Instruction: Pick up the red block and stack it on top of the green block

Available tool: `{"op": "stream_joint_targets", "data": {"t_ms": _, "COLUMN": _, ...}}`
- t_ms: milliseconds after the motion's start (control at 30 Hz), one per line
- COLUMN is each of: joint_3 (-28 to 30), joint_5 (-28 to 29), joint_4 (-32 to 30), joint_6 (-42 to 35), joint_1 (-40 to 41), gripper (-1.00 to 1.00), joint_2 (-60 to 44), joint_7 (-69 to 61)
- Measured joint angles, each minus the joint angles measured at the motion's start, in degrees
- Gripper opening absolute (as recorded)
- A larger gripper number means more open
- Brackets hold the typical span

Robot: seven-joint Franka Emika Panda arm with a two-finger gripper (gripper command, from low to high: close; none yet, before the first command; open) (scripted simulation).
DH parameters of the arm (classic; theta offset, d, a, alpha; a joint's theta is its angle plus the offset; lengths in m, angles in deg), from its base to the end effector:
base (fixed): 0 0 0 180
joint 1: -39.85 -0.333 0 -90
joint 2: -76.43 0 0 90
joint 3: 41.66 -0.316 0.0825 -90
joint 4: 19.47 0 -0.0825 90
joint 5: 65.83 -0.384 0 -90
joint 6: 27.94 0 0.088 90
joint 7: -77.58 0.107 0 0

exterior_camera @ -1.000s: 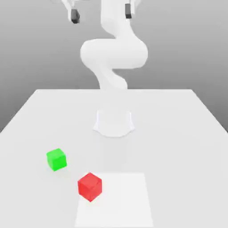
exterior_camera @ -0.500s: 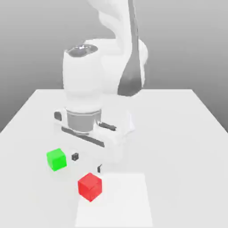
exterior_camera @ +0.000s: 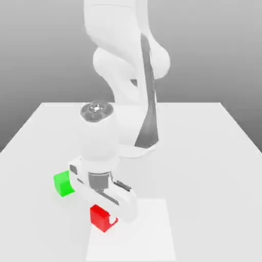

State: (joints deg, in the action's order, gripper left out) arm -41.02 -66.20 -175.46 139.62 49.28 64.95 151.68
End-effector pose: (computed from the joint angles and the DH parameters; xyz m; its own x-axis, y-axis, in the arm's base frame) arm 0.3895 -0.0699 0.1624 0.0955 -0.9954 0.0012 -0.9954 -0.0955 -0.0013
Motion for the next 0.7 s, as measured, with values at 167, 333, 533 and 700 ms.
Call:
{"op": "stream_joint_targets", "data": {"t_ms": 167, "joint_3": 0.8, "joint_5": 0.37, "joint_4": -1.88, "joint_6": -7.8, "joint_1": 1.35, "gripper": -1.0, "joint_2": 9.66, "joint_7": 0.8}}
{"op": "stream_joint_targets", "data": {"t_ms": 333, "joint_3": 3.78, "joint_5": 1.73, "joint_4": -6.54, "joint_6": -10.69, "joint_1": 8.42, "gripper": -1.0, "joint_2": 17.2, "joint_7": 5.72}}
{"op": "stream_joint_targets", "data": {"t_ms": 533, "joint_3": 7.65, "joint_5": 5.21, "joint_4": -12.52, "joint_6": -13.42, "joint_1": 17.95, "gripper": -1.0, "joint_2": 25.98, "joint_7": 13.42}}
{"op": "stream_joint_targets", "data": {"t_ms": 700, "joint_3": 9.28, "joint_5": 5.71, "joint_4": -14.68, "joint_6": -9.37, "joint_1": 21.58, "gripper": -1.0, "joint_2": 24.14, "joint_7": 15.9}}
